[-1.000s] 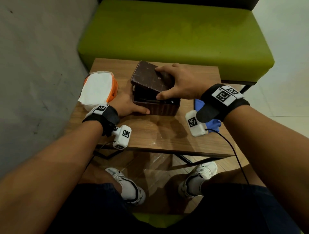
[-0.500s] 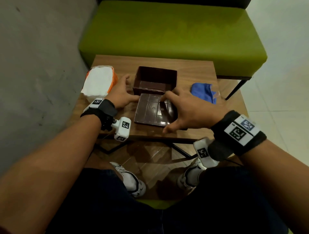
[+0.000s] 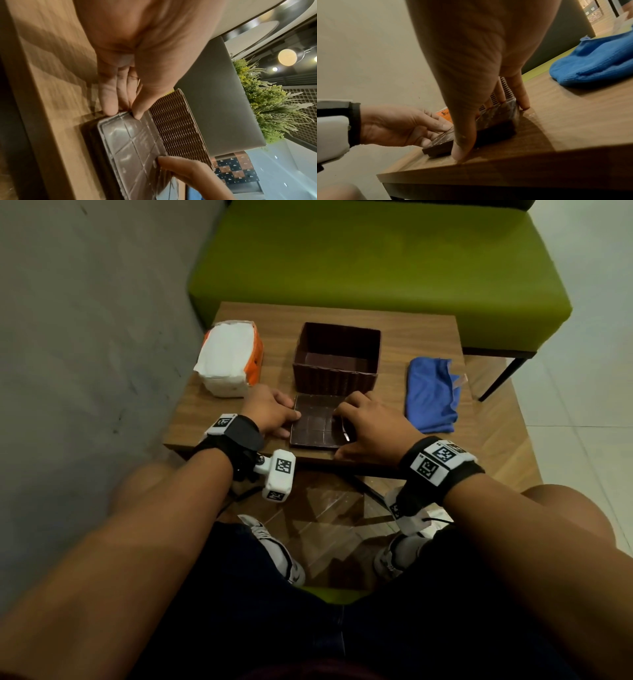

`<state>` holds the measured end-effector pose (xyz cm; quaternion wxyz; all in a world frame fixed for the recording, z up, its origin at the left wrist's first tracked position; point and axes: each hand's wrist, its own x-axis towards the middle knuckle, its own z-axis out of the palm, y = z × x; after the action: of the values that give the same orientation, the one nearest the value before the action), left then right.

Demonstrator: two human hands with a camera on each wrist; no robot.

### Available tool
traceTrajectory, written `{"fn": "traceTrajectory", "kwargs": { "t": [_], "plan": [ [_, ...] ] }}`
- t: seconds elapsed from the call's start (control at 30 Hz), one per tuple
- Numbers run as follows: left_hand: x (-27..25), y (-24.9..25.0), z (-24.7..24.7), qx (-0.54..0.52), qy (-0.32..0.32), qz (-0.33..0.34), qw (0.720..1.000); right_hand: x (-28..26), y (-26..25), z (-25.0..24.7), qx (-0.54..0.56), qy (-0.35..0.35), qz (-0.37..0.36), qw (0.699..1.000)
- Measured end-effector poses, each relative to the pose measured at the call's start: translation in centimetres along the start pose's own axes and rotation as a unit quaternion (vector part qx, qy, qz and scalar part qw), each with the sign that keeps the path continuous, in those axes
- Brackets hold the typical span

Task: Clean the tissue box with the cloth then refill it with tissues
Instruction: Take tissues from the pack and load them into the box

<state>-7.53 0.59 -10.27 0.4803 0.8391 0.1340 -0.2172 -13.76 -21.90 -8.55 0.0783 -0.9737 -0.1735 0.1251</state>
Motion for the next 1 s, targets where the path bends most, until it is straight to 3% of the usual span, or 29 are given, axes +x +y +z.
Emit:
{"fn": "traceTrajectory", "kwargs": {
  "t": [0.27, 0.4, 0.47, 0.6, 0.73, 0.87, 1.0],
  "plan": [
    [-0.2, 0.2, 0.6, 0.056, 0.033, 0.013, 0.998, 0.3, -0.7, -0.8, -0.062, -0.013, -0.005, 0.998],
    [-0.8, 1.1, -0.9, 0.048, 0.016, 0.024, 0.998, 1.0, -1.4, -2.7, -0.021, 0.095, -0.024, 0.995],
    [-1.1, 2.6, -3.1, 0.039, 0.052, 0.061, 0.996, 2.0, -2.2, -4.4, 0.056, 0.129, -0.039, 0.989],
    [0.9, 4.8, -9.5, -0.008, 0.172, 0.085, 0.981, 5.7, -5.2, -7.8, 0.197, 0.098, -0.069, 0.973],
    [3.2, 5.1, -13.9, 0.124, 0.220, 0.062, 0.965, 10.5, -8.7, -7.1, 0.197, 0.024, -0.090, 0.976],
    [5.2, 4.6, -14.8, 0.228, 0.178, 0.040, 0.956, 13.8, -10.6, -5.2, 0.161, 0.002, -0.079, 0.984],
    [7.1, 4.3, -15.4, 0.269, 0.166, 0.019, 0.949, 15.3, -10.9, -3.6, 0.075, 0.049, -0.094, 0.992]
  ]
}}
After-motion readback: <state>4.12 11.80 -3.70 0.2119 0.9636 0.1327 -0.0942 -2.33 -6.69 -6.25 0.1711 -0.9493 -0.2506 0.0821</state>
